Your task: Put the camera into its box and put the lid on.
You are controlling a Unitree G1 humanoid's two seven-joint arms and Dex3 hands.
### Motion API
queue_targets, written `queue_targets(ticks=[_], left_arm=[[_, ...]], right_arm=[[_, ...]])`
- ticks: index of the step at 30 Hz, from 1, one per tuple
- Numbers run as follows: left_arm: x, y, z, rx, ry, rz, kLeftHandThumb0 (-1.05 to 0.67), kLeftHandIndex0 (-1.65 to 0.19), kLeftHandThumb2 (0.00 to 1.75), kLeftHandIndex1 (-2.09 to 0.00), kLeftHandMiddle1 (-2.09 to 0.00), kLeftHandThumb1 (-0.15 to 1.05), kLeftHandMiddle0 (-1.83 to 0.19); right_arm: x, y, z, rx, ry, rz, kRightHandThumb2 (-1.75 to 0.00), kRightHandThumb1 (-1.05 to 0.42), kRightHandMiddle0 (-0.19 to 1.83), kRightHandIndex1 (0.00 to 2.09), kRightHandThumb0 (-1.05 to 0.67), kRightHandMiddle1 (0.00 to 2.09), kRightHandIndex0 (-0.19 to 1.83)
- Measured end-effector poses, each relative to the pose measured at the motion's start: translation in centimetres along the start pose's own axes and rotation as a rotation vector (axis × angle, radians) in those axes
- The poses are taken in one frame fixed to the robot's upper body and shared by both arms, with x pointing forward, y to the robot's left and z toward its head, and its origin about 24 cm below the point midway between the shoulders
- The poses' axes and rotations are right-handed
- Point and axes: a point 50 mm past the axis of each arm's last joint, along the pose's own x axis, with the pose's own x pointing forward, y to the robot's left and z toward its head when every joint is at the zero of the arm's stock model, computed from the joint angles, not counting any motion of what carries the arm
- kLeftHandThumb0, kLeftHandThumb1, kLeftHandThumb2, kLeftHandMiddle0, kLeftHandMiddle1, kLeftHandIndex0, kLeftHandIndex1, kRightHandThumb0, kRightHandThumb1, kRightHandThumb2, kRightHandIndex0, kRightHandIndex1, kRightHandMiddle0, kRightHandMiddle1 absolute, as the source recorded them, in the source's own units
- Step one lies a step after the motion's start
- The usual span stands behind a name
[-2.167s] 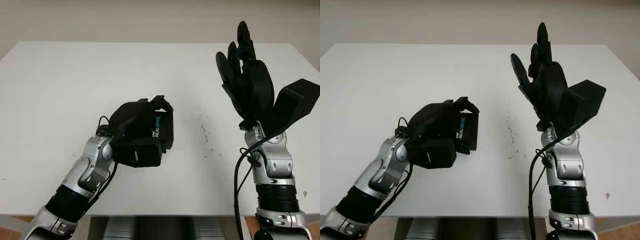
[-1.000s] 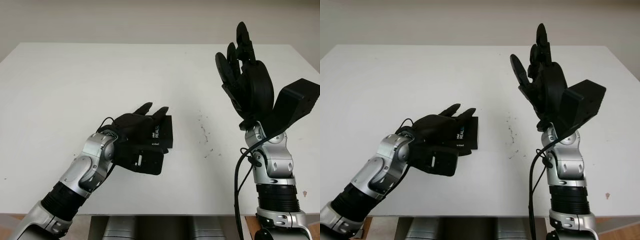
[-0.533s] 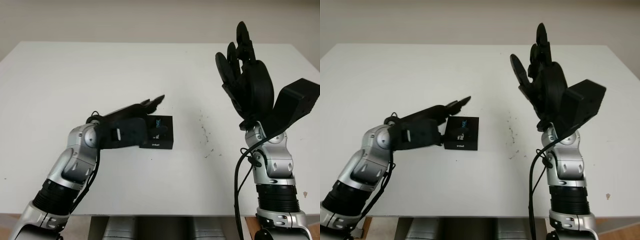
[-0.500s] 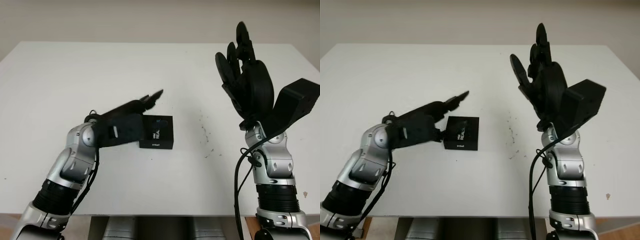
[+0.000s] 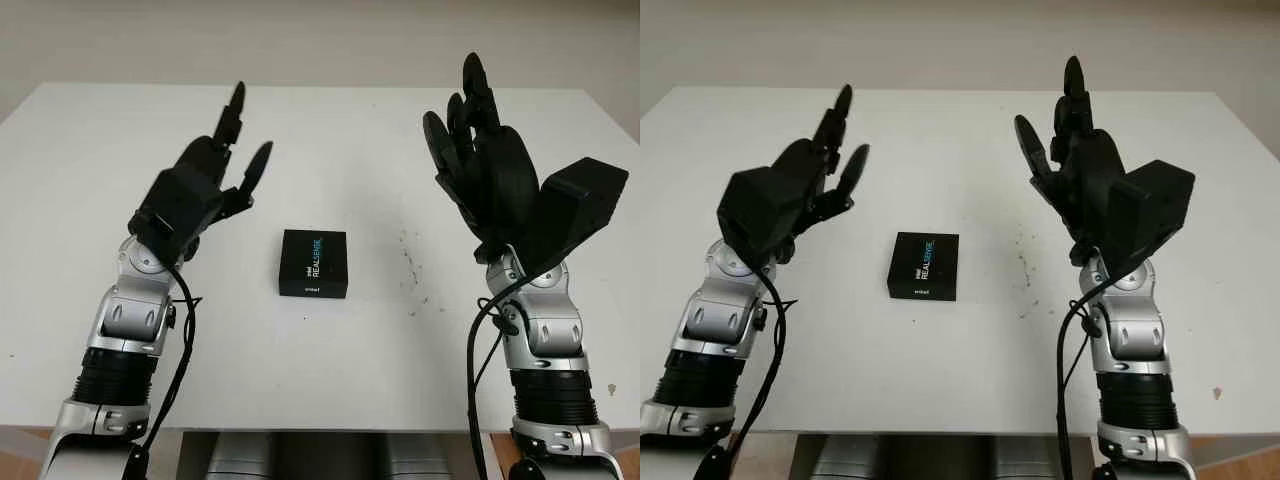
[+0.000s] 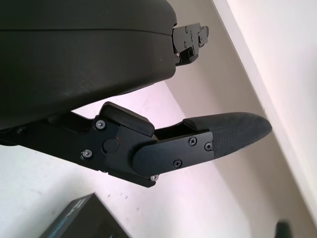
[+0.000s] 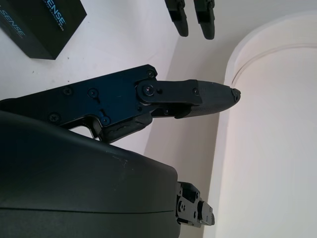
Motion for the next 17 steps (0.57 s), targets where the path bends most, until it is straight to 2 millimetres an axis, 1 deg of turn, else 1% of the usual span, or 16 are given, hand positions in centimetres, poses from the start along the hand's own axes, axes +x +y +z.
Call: queue_targets(ticks=[4,7,12,17], left_arm=[[0.0,1.0,-0.7,-0.134,-0.036,0.073,-0.86,0.19,0.59,0.0,0.0,1.05,0.19],[-0.2,1.7,-0.9,-0.209,-0.073,0.108,-0.83,0.19,0.58,0.0,0.0,1.05,0.19],[-0.3,2.2,-0.8,-0.259,-0.106,0.137,-0.81,0.19,0.63,0.0,0.0,1.05,0.19],[-0.4,2.3,-0.7,-0.299,-0.128,0.154,-0.79,0.19,0.65,-0.01,-0.02,1.05,0.19]], right_arm=[[0.0,0.0,-0.4,0.003,0.018,0.005,-0.46,-1.05,-0.19,0.0,-0.73,0.0,-0.19],[0.0,0.0,-0.9,0.001,0.033,0.005,-0.46,-1.05,-0.19,0.0,-0.75,0.0,-0.19],[0.3,0.2,-1.1,-0.005,0.033,0.012,-0.47,-1.05,-0.19,0.0,-0.76,0.0,-0.19],[0.5,0.3,-1.1,-0.005,0.028,0.012,-0.46,-1.05,-0.19,0.0,-0.77,0.0,-0.19]])
